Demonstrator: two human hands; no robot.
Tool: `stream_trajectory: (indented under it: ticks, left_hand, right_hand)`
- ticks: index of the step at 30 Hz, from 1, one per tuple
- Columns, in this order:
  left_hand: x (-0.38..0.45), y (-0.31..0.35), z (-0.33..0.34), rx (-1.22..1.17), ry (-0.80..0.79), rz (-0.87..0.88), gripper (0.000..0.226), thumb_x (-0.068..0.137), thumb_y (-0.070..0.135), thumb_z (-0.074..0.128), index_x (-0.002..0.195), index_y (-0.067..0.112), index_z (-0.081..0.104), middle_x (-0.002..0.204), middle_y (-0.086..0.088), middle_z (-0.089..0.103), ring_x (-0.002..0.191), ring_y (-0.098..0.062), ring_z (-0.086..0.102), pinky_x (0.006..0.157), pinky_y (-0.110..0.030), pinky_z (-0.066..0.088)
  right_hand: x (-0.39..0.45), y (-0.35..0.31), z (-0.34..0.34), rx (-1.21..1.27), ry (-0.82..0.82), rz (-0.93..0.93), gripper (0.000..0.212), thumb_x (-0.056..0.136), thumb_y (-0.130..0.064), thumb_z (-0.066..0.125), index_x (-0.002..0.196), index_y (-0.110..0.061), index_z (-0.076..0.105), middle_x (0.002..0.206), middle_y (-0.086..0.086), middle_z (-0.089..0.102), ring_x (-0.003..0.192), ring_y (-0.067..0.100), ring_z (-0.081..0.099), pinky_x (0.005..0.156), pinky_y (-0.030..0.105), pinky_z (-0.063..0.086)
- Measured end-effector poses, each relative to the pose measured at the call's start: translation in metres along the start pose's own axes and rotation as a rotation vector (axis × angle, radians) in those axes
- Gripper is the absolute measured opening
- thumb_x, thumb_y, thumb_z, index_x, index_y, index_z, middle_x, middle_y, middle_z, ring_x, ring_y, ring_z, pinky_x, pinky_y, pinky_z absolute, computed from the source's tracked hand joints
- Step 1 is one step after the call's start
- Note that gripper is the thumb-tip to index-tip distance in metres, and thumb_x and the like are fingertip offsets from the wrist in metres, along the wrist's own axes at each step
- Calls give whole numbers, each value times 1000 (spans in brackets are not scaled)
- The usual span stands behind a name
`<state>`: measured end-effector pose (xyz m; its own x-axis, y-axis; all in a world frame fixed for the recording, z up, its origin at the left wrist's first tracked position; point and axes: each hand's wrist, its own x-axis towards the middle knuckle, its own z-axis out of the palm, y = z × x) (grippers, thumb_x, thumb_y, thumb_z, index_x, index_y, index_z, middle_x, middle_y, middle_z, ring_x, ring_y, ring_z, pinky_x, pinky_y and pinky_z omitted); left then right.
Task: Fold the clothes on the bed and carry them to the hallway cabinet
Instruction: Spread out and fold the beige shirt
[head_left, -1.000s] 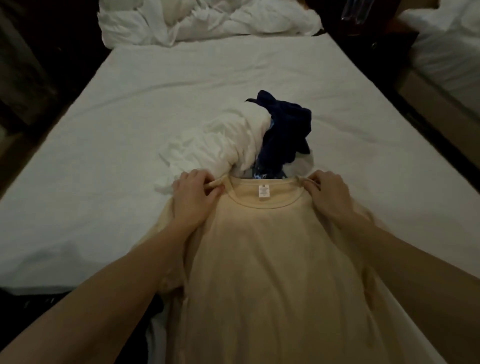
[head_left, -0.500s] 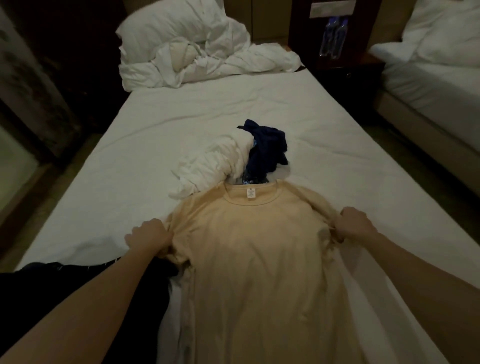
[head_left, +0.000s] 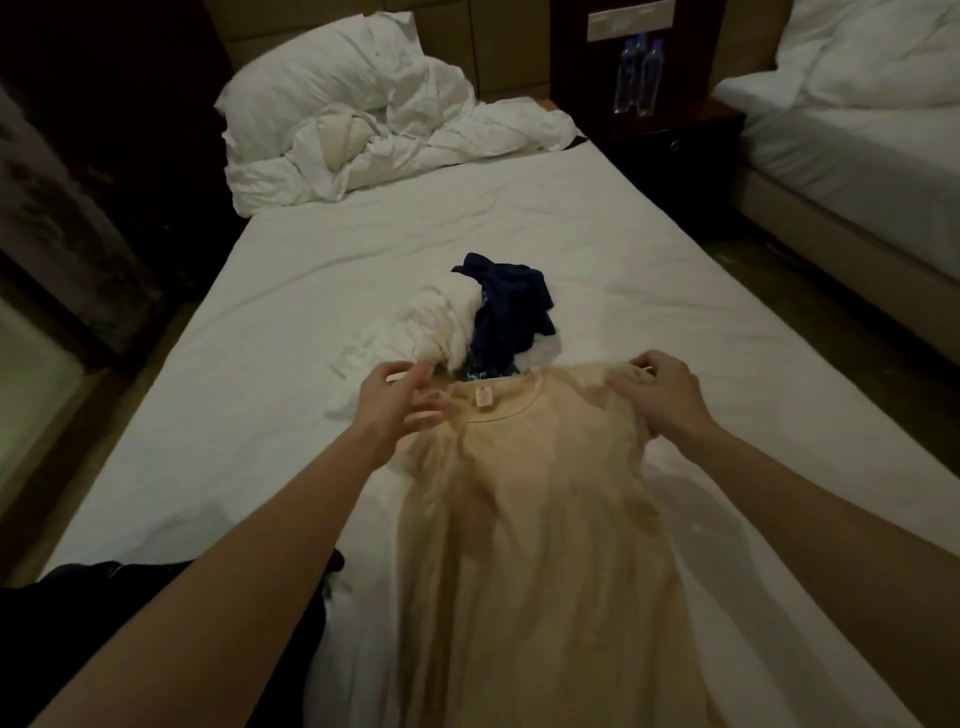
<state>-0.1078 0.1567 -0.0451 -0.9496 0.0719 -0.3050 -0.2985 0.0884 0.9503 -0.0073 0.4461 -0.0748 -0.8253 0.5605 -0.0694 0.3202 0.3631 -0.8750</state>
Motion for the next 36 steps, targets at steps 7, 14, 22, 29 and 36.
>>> stream_trajectory:
  ticks: [7,14,22,29,36]
  left_hand:
    - [6,-59,-10,205,43,11,26,97,15,61,122,9,54,112,-16,63,81,-28,69,64,-37,61]
    - [-49,-99,-51,760,-63,95,17,88,20,68,101,16,58,96,-2,63,90,-19,60,73,-27,47]
    - [-185,-138,-64,954,-331,-69,30,79,30,77,81,17,50,84,-2,54,74,-14,54,63,-27,44]
    - [-290,-185,-83,958,-288,-77,50,78,29,81,110,18,44,108,-1,52,103,-19,52,83,-28,43]
    - [-335,-214,-107,804,-267,-75,39,89,20,66,126,14,57,121,-1,61,110,-20,57,92,-28,47]
  right_hand:
    - [-16,-34,55,74,-123,-6,18,83,-23,73,101,-17,70,91,-2,68,78,9,62,72,28,52]
    - [-81,-47,102,107,-580,23,44,93,2,51,136,-9,55,129,7,60,113,18,59,101,36,50]
    - [-196,42,25,-544,-319,-50,31,88,-19,53,118,-14,60,119,8,62,109,30,58,90,37,50]
    - [-307,115,-14,-615,-261,144,51,88,-49,61,115,-9,47,117,16,55,107,36,57,81,38,45]
    - [-363,136,-22,-554,-232,36,28,94,-31,54,98,-10,36,102,18,57,99,38,58,69,36,39]
